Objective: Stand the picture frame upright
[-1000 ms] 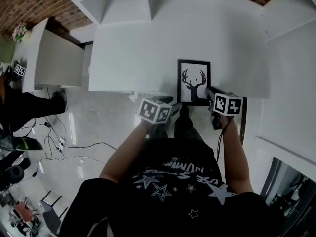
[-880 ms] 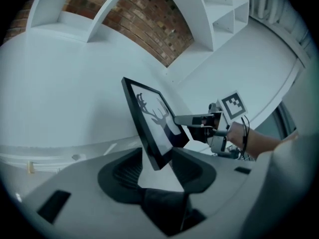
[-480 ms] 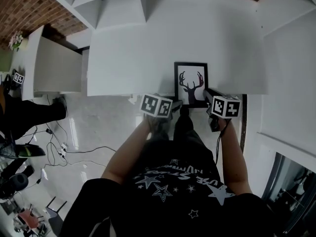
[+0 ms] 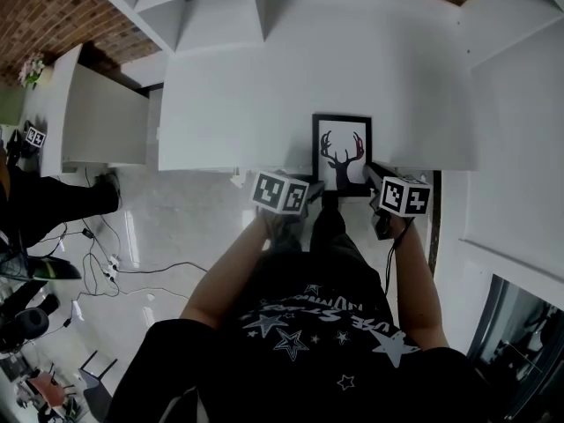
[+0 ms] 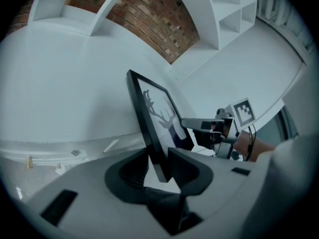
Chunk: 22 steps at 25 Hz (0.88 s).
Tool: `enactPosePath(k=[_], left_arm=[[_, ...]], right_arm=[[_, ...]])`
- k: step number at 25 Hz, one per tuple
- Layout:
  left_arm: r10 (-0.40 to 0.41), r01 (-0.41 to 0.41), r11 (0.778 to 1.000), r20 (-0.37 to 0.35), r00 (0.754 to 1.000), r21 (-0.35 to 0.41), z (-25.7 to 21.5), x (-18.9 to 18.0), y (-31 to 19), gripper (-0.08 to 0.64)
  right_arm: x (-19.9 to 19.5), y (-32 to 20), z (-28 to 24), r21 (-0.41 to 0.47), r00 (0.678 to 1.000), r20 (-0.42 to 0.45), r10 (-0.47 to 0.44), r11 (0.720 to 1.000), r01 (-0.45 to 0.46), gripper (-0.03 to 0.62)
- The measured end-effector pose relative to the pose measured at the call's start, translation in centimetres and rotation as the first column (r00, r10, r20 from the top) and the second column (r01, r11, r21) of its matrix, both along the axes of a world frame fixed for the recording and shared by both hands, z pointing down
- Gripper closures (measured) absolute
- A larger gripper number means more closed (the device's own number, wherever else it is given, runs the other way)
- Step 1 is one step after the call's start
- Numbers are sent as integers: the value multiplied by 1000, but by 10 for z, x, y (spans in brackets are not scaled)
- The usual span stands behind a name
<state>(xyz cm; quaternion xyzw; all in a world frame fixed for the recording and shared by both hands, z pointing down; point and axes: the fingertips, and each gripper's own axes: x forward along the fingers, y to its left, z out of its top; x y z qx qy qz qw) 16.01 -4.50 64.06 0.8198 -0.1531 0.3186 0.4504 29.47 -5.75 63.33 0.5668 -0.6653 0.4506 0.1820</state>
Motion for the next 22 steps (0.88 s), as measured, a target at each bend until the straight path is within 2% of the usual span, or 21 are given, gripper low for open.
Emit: enactPosePath(k=[5, 13, 22], left_arm=[[-11, 11, 1000, -3, 1000, 21, -7, -4, -2, 431], [-37, 40, 995, -29, 999, 92, -29, -18, -16, 433], [-90, 102, 978, -72, 993, 182, -64, -58, -34, 434]], right_arm=[[-3, -4, -9, 22, 1000, 3, -7, 1000, 6, 511], [-21, -19, -34, 107, 999, 10, -31, 994, 29, 511], [-60, -41, -77, 205, 997, -40, -61, 976, 68, 512]])
